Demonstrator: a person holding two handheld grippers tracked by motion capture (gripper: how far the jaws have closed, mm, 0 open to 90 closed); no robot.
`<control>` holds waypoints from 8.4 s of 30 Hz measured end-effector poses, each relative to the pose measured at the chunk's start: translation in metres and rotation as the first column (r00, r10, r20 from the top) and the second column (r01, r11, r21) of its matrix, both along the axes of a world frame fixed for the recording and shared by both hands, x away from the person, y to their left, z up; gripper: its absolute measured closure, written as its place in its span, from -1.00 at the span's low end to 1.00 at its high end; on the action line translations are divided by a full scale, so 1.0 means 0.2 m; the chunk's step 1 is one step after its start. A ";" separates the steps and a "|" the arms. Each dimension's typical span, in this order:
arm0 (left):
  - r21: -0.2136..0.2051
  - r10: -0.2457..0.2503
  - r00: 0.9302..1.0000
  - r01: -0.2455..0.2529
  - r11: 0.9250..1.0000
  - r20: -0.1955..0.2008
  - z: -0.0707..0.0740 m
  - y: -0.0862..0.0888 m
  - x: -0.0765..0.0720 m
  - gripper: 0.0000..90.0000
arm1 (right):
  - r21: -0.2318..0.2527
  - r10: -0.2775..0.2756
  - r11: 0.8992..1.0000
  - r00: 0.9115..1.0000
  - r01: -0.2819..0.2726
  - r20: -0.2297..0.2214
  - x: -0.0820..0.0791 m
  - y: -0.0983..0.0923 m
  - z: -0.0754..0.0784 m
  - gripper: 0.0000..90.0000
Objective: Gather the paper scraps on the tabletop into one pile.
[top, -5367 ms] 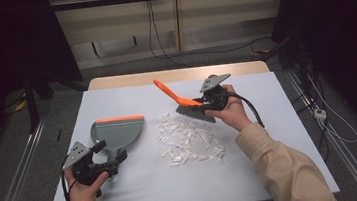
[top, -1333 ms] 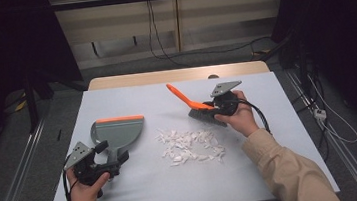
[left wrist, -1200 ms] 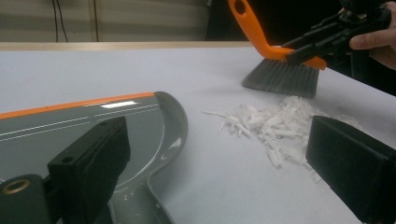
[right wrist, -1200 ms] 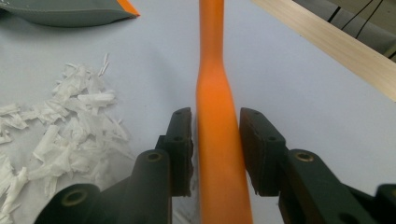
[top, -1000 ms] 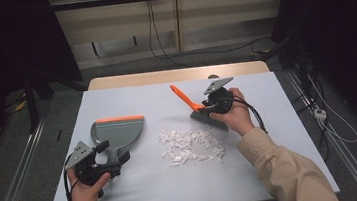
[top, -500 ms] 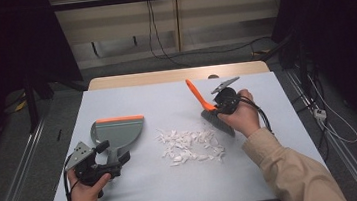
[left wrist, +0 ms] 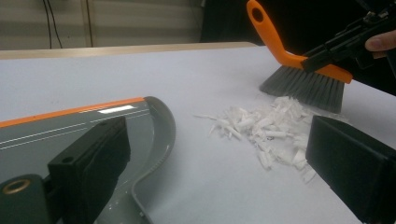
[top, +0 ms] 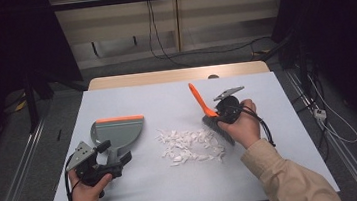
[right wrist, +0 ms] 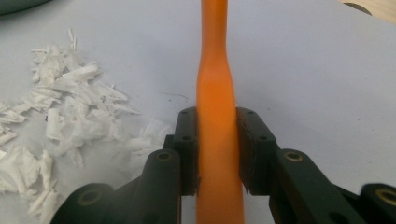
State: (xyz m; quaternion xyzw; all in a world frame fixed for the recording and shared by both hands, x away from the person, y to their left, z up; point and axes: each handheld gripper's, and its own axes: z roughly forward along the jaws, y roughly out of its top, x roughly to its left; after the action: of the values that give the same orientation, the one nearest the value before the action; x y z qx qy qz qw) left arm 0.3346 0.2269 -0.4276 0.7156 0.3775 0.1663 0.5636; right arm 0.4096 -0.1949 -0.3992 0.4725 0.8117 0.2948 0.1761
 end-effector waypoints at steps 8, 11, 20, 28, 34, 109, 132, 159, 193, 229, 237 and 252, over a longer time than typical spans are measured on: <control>0.003 -0.005 1.000 0.005 1.000 0.007 0.01 0.00 0.00 -0.86 | 0.032 0.001 0.999 1.000 -0.002 0.010 0.01 0.16 -0.01 0.59; -0.004 -0.007 1.000 0.007 1.000 0.006 0.00 0.00 0.01 -0.86 | 0.021 0.022 1.000 1.000 -0.023 0.021 0.03 0.23 -0.01 0.60; -0.007 -0.009 1.000 0.009 1.000 0.003 0.00 0.00 0.02 -0.86 | 0.079 0.045 0.996 0.997 -0.050 0.063 0.07 0.28 0.06 0.59; -0.005 -0.010 1.000 0.010 1.000 -0.001 0.00 -0.01 0.02 -0.86 | 0.118 0.008 0.993 0.995 -0.020 0.102 0.05 0.14 0.16 0.59; -0.003 -0.008 1.000 0.008 1.000 0.000 0.00 -0.01 0.02 -0.86 | 0.120 0.010 0.993 0.995 -0.021 0.098 0.00 0.07 0.18 0.59; 0.002 0.000 1.000 0.000 1.000 -0.008 -0.02 0.00 0.01 -0.86 | 0.053 -0.096 0.995 0.985 0.089 0.141 -0.04 -0.01 -0.07 0.58; 0.003 0.003 1.000 -0.003 1.000 -0.016 -0.03 0.00 0.02 -0.86 | 0.086 0.007 0.996 0.985 -0.022 0.174 0.04 0.15 -0.09 0.59; 0.011 0.003 1.000 -0.003 1.000 -0.009 -0.02 0.01 0.01 -0.86 | 0.343 0.086 0.927 0.975 -0.154 0.207 -0.17 0.50 0.10 0.59; 0.010 0.011 1.000 -0.010 1.000 -0.014 -0.03 0.01 0.02 -0.86 | 0.418 0.179 0.885 0.979 -0.205 0.101 -0.11 0.35 -0.02 0.59; 0.022 0.018 1.000 -0.017 1.000 -0.026 -0.04 0.01 0.02 -0.86 | 0.409 0.482 0.775 0.869 -0.482 0.112 -0.21 0.15 -0.12 0.59; 0.033 0.021 0.999 -0.020 0.999 -0.032 -0.05 0.00 0.02 -0.86 | 0.394 0.483 0.777 0.867 -0.491 0.127 -0.14 0.02 -0.16 0.59; 0.021 0.021 0.999 -0.020 1.000 -0.039 -0.05 0.01 0.03 -0.86 | 0.335 0.434 0.807 0.873 -0.487 0.223 0.03 0.06 -0.07 0.59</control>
State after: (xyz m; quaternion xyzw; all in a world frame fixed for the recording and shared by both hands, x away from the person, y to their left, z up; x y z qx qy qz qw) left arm 0.3406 0.2298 -0.4379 0.7207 0.3942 0.1620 0.5468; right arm 0.4164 -0.1827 -0.4129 0.2650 0.8150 0.5119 0.0586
